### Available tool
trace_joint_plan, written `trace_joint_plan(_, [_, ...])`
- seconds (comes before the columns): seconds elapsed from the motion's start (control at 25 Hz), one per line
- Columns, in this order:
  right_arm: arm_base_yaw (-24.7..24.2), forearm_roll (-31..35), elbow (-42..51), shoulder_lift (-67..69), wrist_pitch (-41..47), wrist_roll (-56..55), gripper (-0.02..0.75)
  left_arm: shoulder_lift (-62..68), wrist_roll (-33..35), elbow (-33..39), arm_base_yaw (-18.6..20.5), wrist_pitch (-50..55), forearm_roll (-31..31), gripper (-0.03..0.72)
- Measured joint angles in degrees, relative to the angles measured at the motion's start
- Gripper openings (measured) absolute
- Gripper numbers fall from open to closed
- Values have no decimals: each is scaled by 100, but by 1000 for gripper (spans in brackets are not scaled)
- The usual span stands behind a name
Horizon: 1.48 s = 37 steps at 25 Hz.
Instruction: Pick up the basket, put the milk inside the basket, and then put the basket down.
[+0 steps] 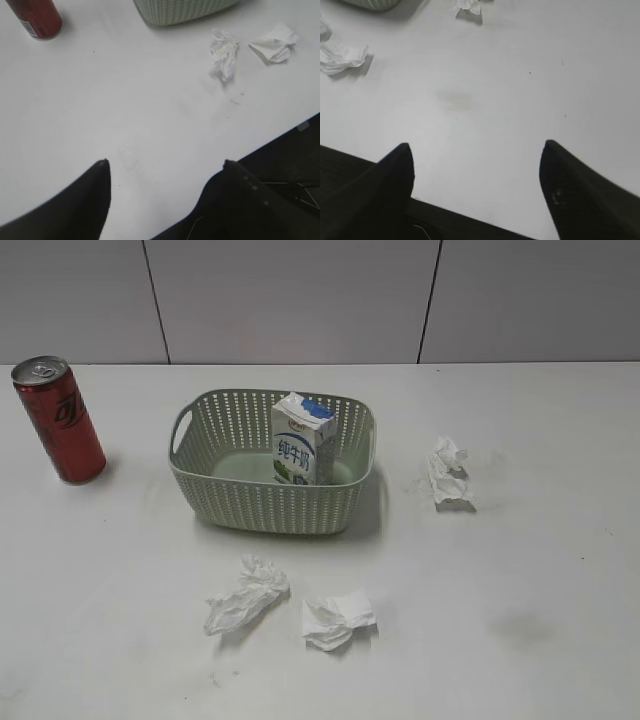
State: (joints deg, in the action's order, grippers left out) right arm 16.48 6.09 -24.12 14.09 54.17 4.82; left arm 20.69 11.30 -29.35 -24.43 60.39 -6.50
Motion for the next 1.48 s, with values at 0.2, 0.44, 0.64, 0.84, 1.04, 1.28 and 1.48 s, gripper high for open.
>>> trace_joint_plan(0.2, [-412, 96, 0, -22, 0, 0, 593, -4, 0, 0, 391, 0, -23, 501])
trace_joint_plan(0.44, [-1251, 234, 0, -701, -5, 6, 593, -344, 0, 0, 1576, -5, -25, 498])
trace_joint_plan(0.64, [-1347, 292, 0, -1406, -5, 6, 593, -1212, 0, 0, 1877, -10, -25, 480])
trace_joint_plan(0.84, [-1347, 463, 0, -1440, -18, 6, 593, -2030, 0, 5, 2046, -5, -31, 468])
trace_joint_plan(1.04, [-1347, 511, 0, -1440, -24, 6, 592, -2098, 0, 5, 2179, -5, -35, 468])
trace_joint_plan(1.28, [-1347, 517, 0, -1440, -24, 6, 592, -2098, 5, 5, 2196, -5, -35, 456])
trace_joint_plan(1.48, [-1347, 517, 0, -1440, -29, 12, 592, -2098, 5, 5, 2196, -5, -35, 448])
